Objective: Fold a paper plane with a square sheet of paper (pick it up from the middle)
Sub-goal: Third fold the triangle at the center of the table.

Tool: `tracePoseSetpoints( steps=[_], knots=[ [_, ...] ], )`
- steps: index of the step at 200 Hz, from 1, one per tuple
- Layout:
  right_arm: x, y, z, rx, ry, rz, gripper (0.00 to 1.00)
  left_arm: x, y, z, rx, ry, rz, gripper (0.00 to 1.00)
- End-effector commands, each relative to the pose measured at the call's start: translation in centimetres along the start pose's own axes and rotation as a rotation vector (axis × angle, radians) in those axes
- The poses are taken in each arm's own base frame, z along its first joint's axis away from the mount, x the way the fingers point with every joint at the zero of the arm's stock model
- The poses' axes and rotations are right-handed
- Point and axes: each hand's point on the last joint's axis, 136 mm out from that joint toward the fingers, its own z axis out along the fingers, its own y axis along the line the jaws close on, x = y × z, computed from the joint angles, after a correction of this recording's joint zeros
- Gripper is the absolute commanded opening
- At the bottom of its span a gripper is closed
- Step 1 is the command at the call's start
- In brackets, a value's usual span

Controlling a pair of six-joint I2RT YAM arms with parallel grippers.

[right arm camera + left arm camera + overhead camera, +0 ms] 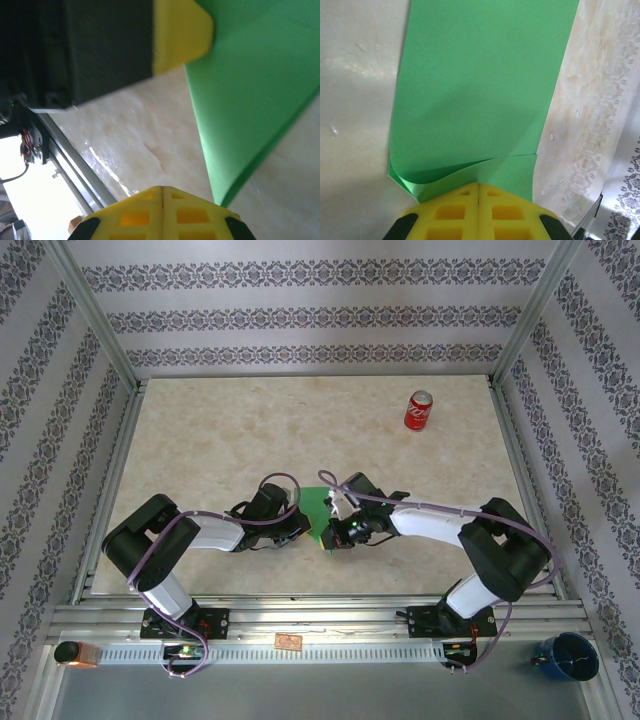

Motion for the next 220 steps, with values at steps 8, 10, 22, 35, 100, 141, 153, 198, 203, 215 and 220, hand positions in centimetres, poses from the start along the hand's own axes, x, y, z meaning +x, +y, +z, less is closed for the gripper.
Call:
tracePoseSetpoints(
  steps=[8,10,22,35,100,141,153,198,203,215,220],
  knots=[
    [-0.2,0.1,1.6,0.028,0.051,-0.033,0.06,0.9,3.3,0.1,-0.126,0.013,-0.011,0.00],
    [-0.2,0.1,1.7,0.030,0.051,-0.033,0.06,0.9,3.2,0.1,-0.124,0.012,-0.010,0.00],
    [-0.3,-0.5,2.2,0.058,0.054,-0.017,0.06,0.9,3.3,0.0,-0.124,0.013,-0.010,0.00],
    [-0.1,-1.7,2.5,0.104,0.058,-0.002,0.06,0.9,3.3,0.0,-0.124,0.011,-0.009,0.00],
    [3.0,-5.4,2.5,0.068,0.086,0.137,0.06,1.0,3.5,0.1,-0.130,0.014,-0.011,0.00],
    [4.0,-5.4,2.1,0.034,0.083,0.158,0.07,1.0,3.6,0.2,-0.131,0.013,-0.014,0.00],
    [3.9,-5.2,1.8,0.022,0.068,0.155,0.08,0.9,3.6,0.2,-0.130,0.011,-0.015,0.00],
    [4.1,-4.4,0.7,-0.003,0.054,0.115,0.09,1.0,3.7,0.1,-0.133,0.011,-0.013,0.00],
    [3.9,-4.0,0.5,-0.007,0.047,0.107,0.09,1.0,3.7,0.1,-0.134,0.012,-0.015,0.00],
    [3.0,-2.4,-0.3,-0.062,0.012,0.072,0.07,0.9,3.6,0.1,-0.130,0.010,-0.013,0.00],
    [2.6,-1.6,-0.7,-0.096,-0.005,0.060,0.06,0.9,3.6,0.1,-0.130,0.009,-0.015,0.00]
  ],
)
